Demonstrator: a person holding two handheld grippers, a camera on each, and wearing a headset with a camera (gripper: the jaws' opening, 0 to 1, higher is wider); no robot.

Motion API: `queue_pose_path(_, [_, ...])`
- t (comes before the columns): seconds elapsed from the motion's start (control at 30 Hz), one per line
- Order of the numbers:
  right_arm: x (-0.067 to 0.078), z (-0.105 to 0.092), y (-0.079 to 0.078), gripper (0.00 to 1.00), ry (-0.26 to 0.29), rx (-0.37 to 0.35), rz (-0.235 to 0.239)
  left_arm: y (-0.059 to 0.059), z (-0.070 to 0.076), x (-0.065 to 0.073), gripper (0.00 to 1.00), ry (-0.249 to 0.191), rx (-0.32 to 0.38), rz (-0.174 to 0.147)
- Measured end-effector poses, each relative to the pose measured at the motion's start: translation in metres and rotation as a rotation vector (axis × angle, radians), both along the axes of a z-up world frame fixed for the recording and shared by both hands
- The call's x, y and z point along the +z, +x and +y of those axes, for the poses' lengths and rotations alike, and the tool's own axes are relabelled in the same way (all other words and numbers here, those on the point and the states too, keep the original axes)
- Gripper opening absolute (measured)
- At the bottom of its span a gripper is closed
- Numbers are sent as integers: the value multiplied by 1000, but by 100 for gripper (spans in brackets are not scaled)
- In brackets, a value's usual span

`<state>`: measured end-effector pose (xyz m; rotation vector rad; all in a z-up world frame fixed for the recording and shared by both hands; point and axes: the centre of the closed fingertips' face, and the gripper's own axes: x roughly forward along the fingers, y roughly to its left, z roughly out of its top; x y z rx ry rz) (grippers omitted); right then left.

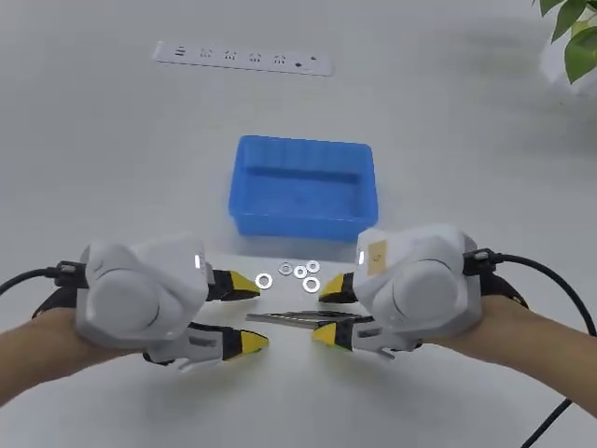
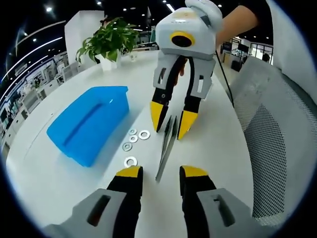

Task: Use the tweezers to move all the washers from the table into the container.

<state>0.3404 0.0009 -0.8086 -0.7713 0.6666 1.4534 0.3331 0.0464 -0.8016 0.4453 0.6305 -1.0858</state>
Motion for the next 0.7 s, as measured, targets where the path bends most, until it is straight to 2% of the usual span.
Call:
queue_pose_path(0.07, [0, 0, -1, 20, 4, 2, 6, -1, 2, -3, 33, 21, -17, 5])
queue_pose_path(0.2, [-1, -1, -5, 15, -1, 15, 11, 1, 0, -5, 28, 18, -27, 22])
queue_pose_path(0.27, [-1, -1, -6, 14, -6, 20, 10, 1, -3, -5, 26, 15, -32, 40])
queue_pose_path(0.4, [-1, -1, -5, 11, -21, 29, 14, 2, -8, -6, 19, 46, -74, 31])
queue_pose_path(0.57, [-1, -1, -5, 11, -41, 40, 12, 4, -11, -5, 9, 73, -87, 30])
queue_pose_path(0.63, [-1, -1, -5, 10, -42, 37, 11, 7, -12, -5, 8, 92, -93, 0])
queue_pose_path(0.7, [-1, -1, -4, 9, -40, 33, 13, 3, -13, -5, 8, 105, -104, 2])
